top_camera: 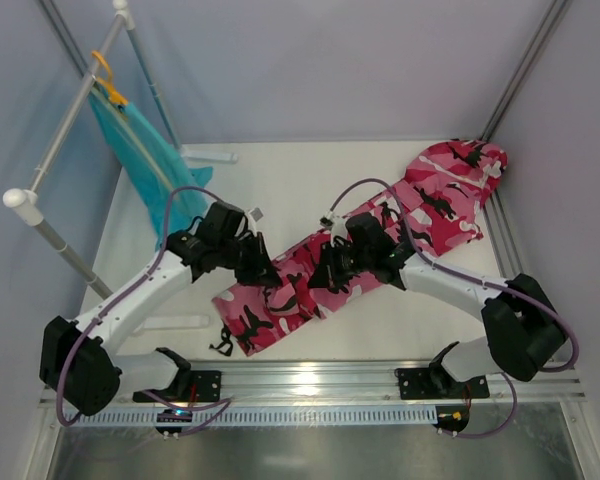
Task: Place the trousers on the hanger
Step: Fold the trousers
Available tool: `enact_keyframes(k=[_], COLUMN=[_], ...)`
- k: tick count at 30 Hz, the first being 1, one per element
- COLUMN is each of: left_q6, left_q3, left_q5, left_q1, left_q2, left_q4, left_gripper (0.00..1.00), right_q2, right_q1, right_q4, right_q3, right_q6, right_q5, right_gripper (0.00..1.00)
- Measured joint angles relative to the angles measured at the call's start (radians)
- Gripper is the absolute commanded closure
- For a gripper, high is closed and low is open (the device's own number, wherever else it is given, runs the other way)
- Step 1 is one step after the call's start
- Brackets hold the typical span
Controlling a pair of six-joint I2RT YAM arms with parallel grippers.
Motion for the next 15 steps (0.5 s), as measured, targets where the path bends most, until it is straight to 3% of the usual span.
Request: enact_keyframes(k=[5, 10, 15], left_q6=[0.006, 0.041, 0.08], left_q3=[0.008, 0.005, 0.031], left_q5=[0.019, -0.074, -0.224], left_q1=[0.018, 0.127, 0.217], left_q2=[0.078, 0.248, 0.329], left_q4=[-0.002, -0.021, -0.055], left_gripper=[1.0, 1.0, 0.79], right_q2=[0.011, 0.135, 0.275], right_q1=[-0.027, -0.036, -0.041], right_q4=[-0.037, -0.042, -0.027], right_q3=[0.005, 0.071, 0.156], right_q6=[-0.026, -0.035, -0.025], right_q5=[-0.043, -0.095, -0.132], right_gripper=[0.96, 0.96, 0.96])
